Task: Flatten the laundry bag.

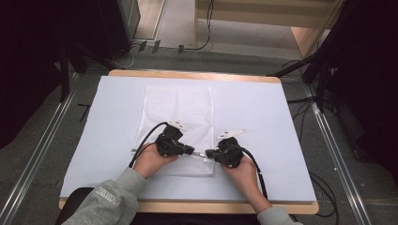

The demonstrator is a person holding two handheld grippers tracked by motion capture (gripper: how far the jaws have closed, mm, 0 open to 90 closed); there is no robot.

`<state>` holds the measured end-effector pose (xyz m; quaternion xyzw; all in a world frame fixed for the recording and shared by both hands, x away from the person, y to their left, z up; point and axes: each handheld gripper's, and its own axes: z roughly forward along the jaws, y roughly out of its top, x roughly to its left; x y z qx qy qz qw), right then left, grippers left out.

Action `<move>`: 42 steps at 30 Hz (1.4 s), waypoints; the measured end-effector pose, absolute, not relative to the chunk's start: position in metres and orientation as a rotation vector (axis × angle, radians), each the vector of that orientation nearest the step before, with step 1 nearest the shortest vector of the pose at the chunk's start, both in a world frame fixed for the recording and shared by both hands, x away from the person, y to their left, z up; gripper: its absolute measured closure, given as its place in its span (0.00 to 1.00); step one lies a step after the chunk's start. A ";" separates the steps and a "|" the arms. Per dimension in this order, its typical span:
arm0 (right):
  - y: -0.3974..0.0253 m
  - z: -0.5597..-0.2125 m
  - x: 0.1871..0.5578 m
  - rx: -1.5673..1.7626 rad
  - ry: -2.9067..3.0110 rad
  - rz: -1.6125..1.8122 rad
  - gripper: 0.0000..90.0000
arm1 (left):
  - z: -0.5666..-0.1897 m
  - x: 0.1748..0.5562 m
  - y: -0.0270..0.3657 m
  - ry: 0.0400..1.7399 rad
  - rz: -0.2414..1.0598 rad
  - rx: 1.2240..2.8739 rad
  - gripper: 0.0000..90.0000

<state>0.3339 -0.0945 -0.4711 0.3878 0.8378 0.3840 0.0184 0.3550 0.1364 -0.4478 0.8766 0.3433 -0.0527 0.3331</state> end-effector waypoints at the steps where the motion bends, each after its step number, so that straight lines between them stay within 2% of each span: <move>1: -0.094 -0.471 0.333 1.204 2.602 1.188 1.00 | -0.450 0.355 0.137 0.900 -0.138 2.291 1.00; 4: -0.093 -0.471 0.333 1.203 2.600 1.188 1.00 | -0.457 0.356 0.137 0.904 -0.122 2.329 1.00; 22: -0.077 -0.474 0.328 1.163 2.648 1.262 1.00 | -0.460 0.357 0.142 0.893 -0.150 2.296 1.00; 30: -0.067 -0.475 0.329 1.108 2.635 1.266 1.00 | -0.456 0.357 0.148 0.905 -0.158 2.277 0.92; 42: -0.075 -0.472 0.332 1.072 2.618 1.207 1.00 | -0.457 0.357 0.146 0.876 -0.155 2.261 0.79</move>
